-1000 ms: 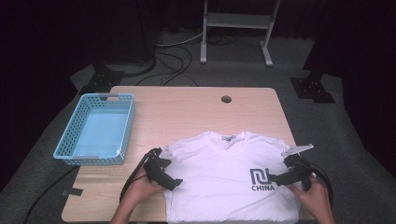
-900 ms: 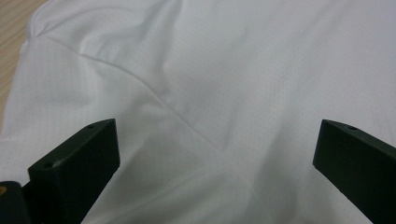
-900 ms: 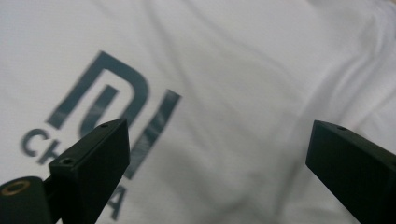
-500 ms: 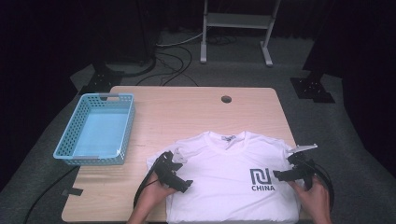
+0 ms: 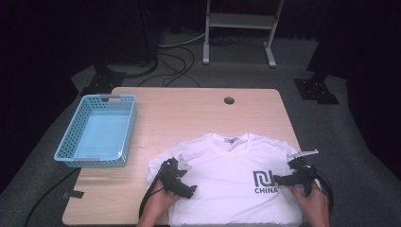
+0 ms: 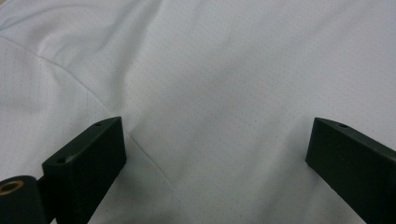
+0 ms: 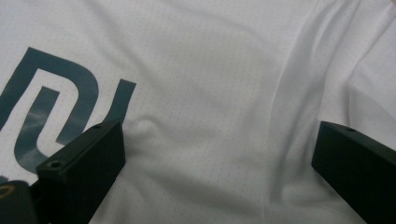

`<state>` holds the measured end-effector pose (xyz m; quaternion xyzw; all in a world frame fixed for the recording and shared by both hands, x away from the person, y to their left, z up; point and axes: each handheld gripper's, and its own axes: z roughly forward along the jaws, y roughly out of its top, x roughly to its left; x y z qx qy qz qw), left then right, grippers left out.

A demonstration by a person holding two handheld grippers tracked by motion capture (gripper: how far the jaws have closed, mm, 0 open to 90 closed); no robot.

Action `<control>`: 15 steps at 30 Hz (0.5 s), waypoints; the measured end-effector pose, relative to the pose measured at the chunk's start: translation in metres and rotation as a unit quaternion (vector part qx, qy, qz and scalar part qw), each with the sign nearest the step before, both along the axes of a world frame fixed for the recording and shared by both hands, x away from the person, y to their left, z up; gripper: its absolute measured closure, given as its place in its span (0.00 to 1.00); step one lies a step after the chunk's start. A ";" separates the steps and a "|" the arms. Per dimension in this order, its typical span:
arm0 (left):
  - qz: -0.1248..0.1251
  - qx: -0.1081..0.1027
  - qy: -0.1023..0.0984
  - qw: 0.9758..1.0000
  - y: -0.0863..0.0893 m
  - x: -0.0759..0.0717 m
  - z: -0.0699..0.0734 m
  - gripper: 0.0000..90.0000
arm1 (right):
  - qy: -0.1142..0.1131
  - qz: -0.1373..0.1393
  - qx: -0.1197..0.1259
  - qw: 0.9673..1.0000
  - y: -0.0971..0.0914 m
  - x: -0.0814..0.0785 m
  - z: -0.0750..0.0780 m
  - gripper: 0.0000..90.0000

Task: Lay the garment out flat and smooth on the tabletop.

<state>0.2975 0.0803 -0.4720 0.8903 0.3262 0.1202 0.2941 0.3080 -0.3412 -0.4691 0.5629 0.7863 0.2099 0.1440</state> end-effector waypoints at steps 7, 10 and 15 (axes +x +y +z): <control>-0.004 0.005 0.006 1.000 0.010 0.038 0.001 0.03 | 0.016 0.004 -0.005 1.000 0.005 0.027 0.001 0.00; 0.002 0.010 0.010 1.000 0.015 0.074 0.003 0.03 | 0.020 0.004 -0.006 1.000 0.008 0.060 0.002 0.00; 0.016 0.010 0.011 1.000 0.021 0.145 0.004 0.03 | 0.045 -0.001 -0.014 0.999 0.015 0.132 0.005 0.00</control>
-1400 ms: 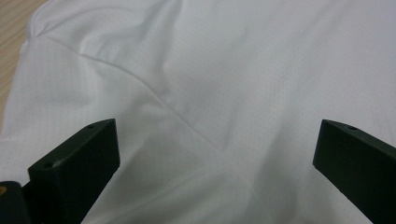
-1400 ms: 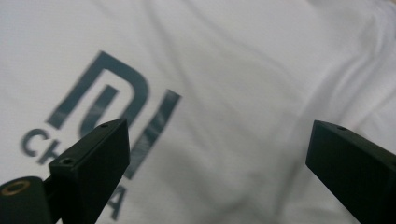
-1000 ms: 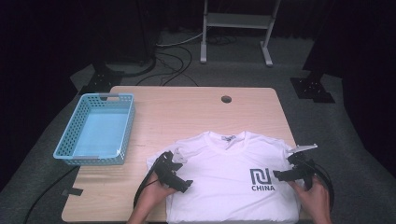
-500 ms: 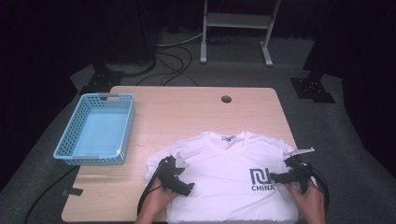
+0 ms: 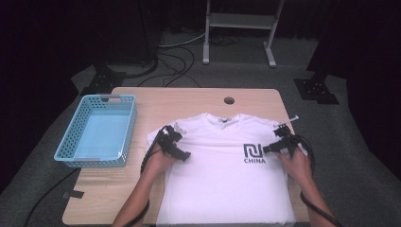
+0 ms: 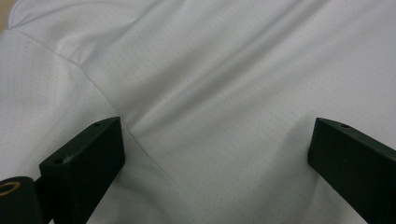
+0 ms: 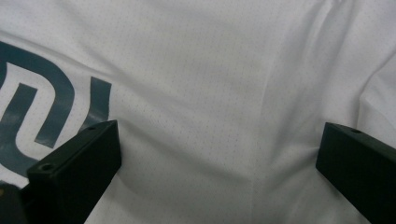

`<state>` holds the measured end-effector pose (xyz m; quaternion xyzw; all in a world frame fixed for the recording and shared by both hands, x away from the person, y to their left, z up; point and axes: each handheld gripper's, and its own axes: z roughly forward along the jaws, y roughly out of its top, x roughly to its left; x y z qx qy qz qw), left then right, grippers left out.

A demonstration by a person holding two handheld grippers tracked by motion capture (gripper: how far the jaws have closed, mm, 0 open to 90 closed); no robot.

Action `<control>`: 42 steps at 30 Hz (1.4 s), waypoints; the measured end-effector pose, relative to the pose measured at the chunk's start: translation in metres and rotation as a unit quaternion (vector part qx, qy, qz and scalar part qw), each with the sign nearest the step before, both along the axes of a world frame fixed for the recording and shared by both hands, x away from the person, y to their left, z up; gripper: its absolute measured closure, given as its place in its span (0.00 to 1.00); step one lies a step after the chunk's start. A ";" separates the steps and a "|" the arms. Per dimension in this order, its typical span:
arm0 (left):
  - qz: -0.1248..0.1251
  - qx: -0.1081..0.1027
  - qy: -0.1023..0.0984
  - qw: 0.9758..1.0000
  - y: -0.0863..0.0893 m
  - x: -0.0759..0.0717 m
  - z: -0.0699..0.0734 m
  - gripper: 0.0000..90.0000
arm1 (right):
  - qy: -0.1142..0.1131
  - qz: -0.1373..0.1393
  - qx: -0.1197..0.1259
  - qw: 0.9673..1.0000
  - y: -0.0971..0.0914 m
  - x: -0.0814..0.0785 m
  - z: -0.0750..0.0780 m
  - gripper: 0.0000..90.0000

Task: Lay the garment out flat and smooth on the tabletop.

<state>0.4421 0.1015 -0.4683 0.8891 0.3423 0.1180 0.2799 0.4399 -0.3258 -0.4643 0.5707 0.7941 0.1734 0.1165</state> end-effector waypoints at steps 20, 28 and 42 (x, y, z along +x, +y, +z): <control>0.033 -0.029 -0.027 0.999 -0.006 0.032 0.025 0.04 | -0.019 0.008 0.020 1.000 0.004 0.043 0.020 0.02; 0.043 -0.013 -0.015 0.999 -0.011 0.001 0.008 0.03 | -0.014 0.013 0.001 1.000 0.013 0.015 0.002 0.05; 0.049 -0.012 -0.008 0.999 -0.004 0.006 -0.002 0.02 | -0.019 0.005 0.004 1.000 0.013 0.015 -0.001 0.00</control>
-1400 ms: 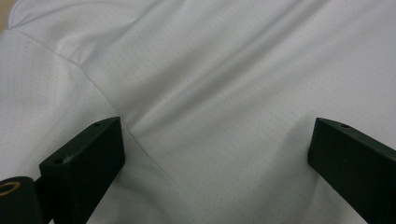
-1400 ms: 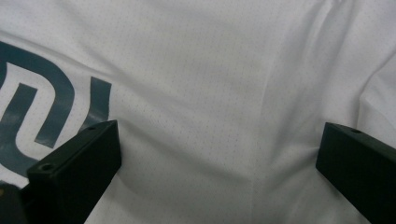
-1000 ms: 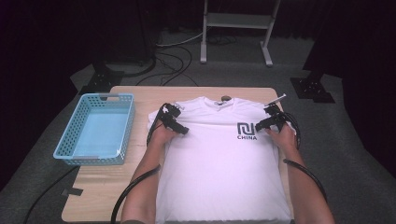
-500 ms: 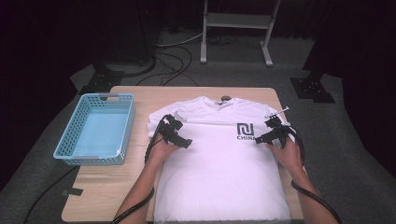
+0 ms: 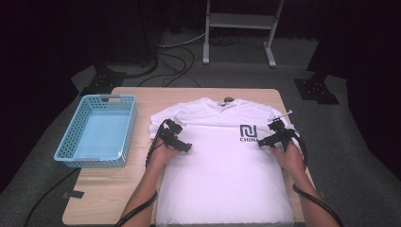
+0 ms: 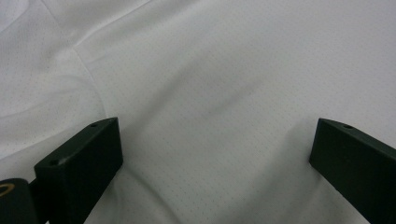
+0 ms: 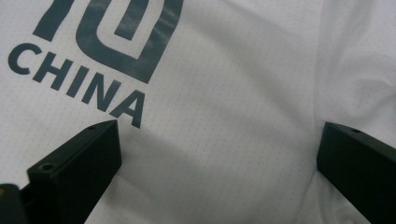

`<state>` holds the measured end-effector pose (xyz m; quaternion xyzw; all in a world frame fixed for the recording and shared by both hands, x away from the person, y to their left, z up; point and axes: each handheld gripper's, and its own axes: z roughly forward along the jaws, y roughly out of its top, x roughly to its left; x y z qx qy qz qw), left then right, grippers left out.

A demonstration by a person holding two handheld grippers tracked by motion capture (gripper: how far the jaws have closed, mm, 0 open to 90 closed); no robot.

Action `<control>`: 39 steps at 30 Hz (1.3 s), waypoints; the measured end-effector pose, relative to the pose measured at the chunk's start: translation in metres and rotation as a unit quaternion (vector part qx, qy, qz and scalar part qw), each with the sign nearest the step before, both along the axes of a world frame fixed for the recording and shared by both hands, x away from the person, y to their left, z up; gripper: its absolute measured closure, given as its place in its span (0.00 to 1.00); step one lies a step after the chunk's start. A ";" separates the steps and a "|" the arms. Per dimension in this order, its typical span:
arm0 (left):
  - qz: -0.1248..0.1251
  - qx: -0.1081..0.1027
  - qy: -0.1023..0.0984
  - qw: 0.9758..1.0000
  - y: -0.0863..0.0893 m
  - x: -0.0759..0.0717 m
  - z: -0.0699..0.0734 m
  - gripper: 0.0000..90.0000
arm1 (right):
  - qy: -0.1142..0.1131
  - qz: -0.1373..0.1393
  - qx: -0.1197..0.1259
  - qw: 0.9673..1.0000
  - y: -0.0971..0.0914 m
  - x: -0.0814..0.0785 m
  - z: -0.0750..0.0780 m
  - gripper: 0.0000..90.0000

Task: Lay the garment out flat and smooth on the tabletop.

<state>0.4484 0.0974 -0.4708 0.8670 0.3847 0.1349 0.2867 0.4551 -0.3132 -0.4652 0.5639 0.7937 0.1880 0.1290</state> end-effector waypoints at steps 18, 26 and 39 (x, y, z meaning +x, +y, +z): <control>0.024 0.004 0.006 1.000 -0.004 0.107 0.002 0.01 | 0.027 -0.021 -0.008 0.999 -0.006 0.106 0.003 0.00; 0.013 -0.034 -0.019 0.999 -0.003 0.088 0.011 0.04 | -0.006 0.021 0.023 1.000 -0.010 0.086 0.016 0.04; -0.022 -0.050 -0.021 0.998 0.000 0.008 0.023 0.03 | -0.053 0.070 0.054 0.995 -0.008 0.004 0.039 0.04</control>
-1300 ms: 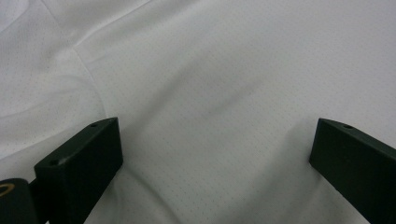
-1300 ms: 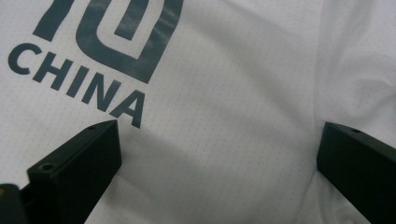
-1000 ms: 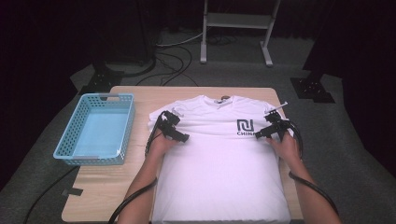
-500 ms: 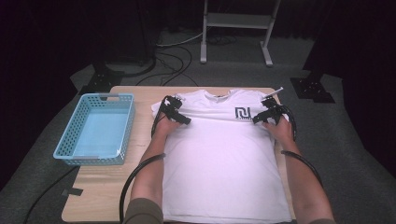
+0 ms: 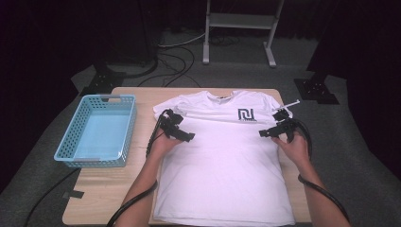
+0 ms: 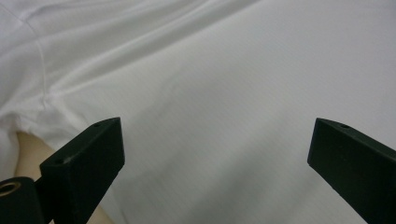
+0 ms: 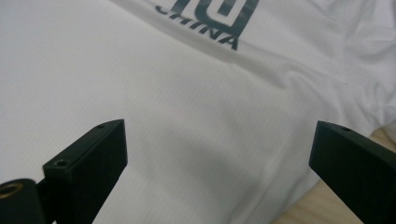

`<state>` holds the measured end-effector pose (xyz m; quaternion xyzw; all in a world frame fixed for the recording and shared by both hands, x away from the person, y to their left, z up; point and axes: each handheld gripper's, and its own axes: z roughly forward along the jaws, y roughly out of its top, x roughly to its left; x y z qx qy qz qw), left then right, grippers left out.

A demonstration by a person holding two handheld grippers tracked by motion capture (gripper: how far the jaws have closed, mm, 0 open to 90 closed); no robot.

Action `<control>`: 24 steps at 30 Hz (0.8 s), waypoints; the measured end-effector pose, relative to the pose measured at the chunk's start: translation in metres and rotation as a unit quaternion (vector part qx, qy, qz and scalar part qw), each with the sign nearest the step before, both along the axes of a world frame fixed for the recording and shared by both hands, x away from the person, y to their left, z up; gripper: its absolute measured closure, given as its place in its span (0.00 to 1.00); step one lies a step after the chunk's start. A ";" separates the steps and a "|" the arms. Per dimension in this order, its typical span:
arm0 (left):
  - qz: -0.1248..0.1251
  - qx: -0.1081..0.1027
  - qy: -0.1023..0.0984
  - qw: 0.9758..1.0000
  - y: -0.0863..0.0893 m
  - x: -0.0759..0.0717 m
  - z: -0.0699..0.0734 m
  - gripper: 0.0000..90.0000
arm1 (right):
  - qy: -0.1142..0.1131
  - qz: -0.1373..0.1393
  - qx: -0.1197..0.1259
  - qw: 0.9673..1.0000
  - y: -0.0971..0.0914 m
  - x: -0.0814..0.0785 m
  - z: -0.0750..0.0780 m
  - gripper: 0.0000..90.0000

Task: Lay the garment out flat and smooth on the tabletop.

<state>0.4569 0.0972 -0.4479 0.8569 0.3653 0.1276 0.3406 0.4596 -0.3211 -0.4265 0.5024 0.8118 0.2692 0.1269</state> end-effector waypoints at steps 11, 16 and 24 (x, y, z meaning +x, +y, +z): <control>-0.012 0.003 0.012 1.000 0.004 -0.049 -0.018 0.03 | 0.015 0.035 -0.012 0.999 0.020 -0.044 -0.025 0.06; -0.015 0.005 0.010 1.000 0.002 -0.062 -0.026 0.03 | 0.026 0.043 -0.025 0.998 0.025 -0.051 -0.036 0.06; -0.027 0.034 0.002 0.999 0.002 -0.078 -0.026 0.03 | 0.011 0.049 -0.037 0.998 0.026 -0.068 -0.042 0.05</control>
